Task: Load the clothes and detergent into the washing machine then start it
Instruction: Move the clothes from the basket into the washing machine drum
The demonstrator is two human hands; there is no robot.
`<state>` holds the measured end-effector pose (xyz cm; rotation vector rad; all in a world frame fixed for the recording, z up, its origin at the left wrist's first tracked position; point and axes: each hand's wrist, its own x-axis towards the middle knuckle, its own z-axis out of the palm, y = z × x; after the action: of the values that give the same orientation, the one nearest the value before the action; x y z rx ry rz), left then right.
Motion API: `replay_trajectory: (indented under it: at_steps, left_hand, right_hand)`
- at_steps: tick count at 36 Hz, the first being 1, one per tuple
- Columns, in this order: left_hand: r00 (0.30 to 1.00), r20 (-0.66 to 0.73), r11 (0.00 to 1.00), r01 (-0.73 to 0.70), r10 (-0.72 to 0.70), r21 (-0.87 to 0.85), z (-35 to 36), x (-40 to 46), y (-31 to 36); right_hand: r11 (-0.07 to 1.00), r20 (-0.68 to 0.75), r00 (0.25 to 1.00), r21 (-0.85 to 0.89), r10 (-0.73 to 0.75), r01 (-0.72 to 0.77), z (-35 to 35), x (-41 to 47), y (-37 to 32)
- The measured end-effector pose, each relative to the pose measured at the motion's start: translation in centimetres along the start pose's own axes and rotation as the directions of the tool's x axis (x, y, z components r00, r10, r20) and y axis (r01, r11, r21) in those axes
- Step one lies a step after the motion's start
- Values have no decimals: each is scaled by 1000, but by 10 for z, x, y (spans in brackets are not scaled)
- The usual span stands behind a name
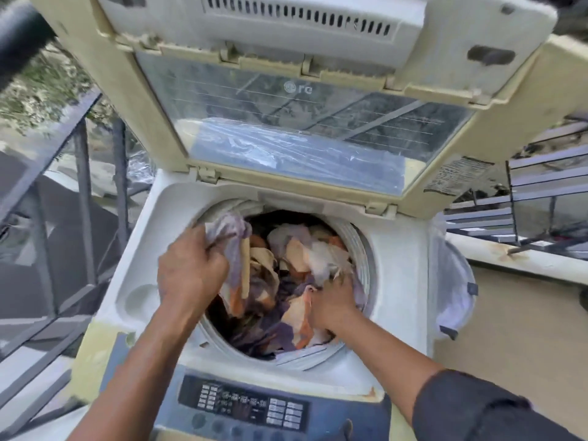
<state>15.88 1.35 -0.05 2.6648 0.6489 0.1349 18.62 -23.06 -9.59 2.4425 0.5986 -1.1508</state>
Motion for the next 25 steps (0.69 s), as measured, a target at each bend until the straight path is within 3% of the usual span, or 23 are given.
replay_trajectory:
  at_steps: [2,4,5,7,8,10,14,15,17,18,21,25]
  left_hand:
    - [993,95,994,-82,76,69,8,-14,-1]
    - [942,325,956,-166,82,240,21,-25,-2]
    - [877,479,920,-225,48,321,28,-30,-2]
    - [677,735,888,-314,-40,337,38,-36,0]
    - [573,817,882,-350,-64,315,40,-38,3]
    - [472,878,877,-385,-81,288,44,-45,9]
    - [444,896,915,-364,7,173,35,-59,29]
    - [469,883,956,-257,-7,144,29,-60,36]
    - [530,846,956,-275,60,105,23,-62,45]
    - [531,843,947,-307,89,93,21,-61,48]
    - [575,807,980,-199,137,-24,10,-69,60]
    - [615,758,975,-177,217,-136,2,-82,79]
  right_hand:
    - [999,220,975,-3,-33,35,6,9,5]
    - [987,324,943,160,-74,22,8,6,11]
    - [975,318,943,219,-98,27,7,2,12]
    - [960,327,934,276,-141,48,-3,-3,10]
    - [954,365,920,300,-139,25,-7,-8,10]
    - [944,388,911,329,-142,7,-16,-12,8]
    - [929,95,970,324,-222,180,-31,-39,13]
    - [919,20,976,341,-217,197,-31,-46,14]
    - [904,-100,978,374,-183,208,-29,-60,17]
    - [896,-157,973,387,-169,218,-28,-69,19]
    - [849,-336,935,456,-112,266,-22,-100,26]
    - [722,-507,860,615,54,317,-9,-144,41]
